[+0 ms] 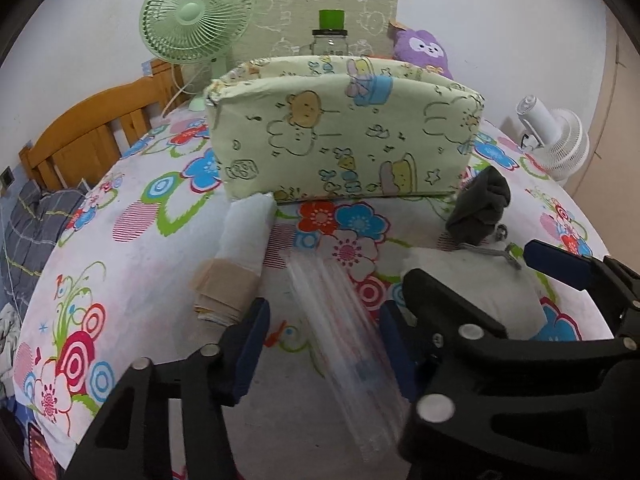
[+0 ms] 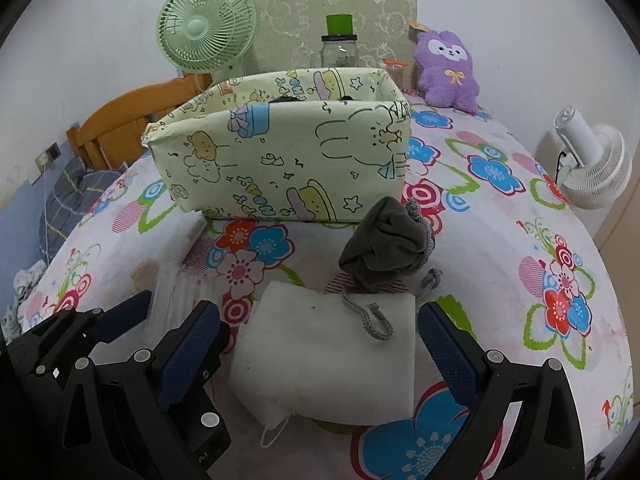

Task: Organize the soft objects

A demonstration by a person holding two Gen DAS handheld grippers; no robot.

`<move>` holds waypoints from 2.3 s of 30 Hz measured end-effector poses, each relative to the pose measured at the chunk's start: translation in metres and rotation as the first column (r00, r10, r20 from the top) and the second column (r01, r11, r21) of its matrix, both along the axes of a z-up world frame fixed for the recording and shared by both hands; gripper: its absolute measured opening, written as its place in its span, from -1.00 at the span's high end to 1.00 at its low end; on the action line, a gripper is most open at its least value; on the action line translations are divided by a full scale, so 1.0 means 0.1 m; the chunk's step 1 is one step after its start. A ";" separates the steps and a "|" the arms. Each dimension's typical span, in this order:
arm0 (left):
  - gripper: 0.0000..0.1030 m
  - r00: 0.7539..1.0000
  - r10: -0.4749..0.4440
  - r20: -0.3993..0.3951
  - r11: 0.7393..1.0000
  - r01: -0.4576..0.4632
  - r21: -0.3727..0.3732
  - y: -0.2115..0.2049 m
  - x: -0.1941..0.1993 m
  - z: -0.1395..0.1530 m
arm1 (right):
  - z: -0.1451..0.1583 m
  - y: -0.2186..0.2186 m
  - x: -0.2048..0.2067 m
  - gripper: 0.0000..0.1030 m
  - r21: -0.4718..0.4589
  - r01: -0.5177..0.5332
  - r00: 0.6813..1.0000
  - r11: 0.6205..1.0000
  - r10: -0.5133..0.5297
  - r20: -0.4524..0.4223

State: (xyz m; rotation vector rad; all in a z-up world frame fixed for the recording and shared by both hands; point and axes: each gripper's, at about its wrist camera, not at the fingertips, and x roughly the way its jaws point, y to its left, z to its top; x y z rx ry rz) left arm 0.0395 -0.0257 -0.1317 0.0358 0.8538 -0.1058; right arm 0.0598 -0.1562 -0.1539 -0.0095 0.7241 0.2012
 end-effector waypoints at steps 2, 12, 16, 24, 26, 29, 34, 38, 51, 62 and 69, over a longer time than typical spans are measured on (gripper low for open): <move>0.11 1.000 -0.005 -0.009 1.000 0.005 -0.015 -0.02 0.00 -0.01 | -0.02 -0.01 0.01 -0.96 0.000 0.005 1.000 1.000 -0.005 -0.007; 0.37 1.000 -0.023 0.001 1.000 0.023 0.016 -0.13 -0.03 -0.02 | -0.09 -0.07 0.05 -0.95 0.021 0.024 0.999 0.999 -0.024 -0.035; 0.37 0.999 -0.032 0.004 0.999 0.032 0.021 -0.13 -0.03 -0.02 | -0.10 -0.04 0.05 -0.77 0.040 0.010 0.999 0.999 -0.008 -0.037; 0.40 0.999 -0.033 0.004 0.999 0.033 0.013 -0.12 -0.03 -0.01 | -0.07 0.01 0.02 -0.42 0.031 0.006 1.000 0.999 -0.005 -0.028; 0.43 0.999 -0.033 0.004 0.999 0.033 0.013 -0.12 -0.03 -0.01 | -0.08 -0.01 0.03 -0.37 0.034 0.015 0.999 0.999 -0.014 -0.035; 0.49 0.999 -0.039 0.007 0.999 0.039 0.007 -0.12 -0.03 0.00 | -0.06 -0.01 0.01 -0.28 0.034 0.019 0.999 0.999 -0.018 -0.030; 0.53 0.999 -0.031 0.021 0.999 0.031 -0.007 -0.07 -0.06 0.05 | -0.01 0.00 -0.05 -0.24 0.042 0.008 1.000 0.999 -0.008 -0.008; 0.57 0.999 -0.029 0.037 0.999 0.030 -0.011 -0.07 -0.09 0.09 | 0.05 0.01 -0.08 -0.24 0.046 0.006 1.000 0.999 -0.006 0.009; 0.60 0.996 -0.033 0.077 0.999 0.033 -0.001 -0.10 -0.13 0.30 | 0.25 -0.01 -0.15 -0.25 0.060 0.010 0.999 0.998 -0.013 0.049; 0.60 0.992 -0.035 0.119 0.999 0.034 0.006 -0.14 -0.15 0.53 | 0.47 -0.05 -0.20 -0.25 0.069 0.012 0.996 0.998 -0.018 0.090; 0.60 0.988 -0.033 0.152 0.999 0.032 0.009 -0.15 -0.17 0.69 | 0.64 -0.08 -0.22 -0.25 0.074 0.015 0.993 0.997 -0.023 0.115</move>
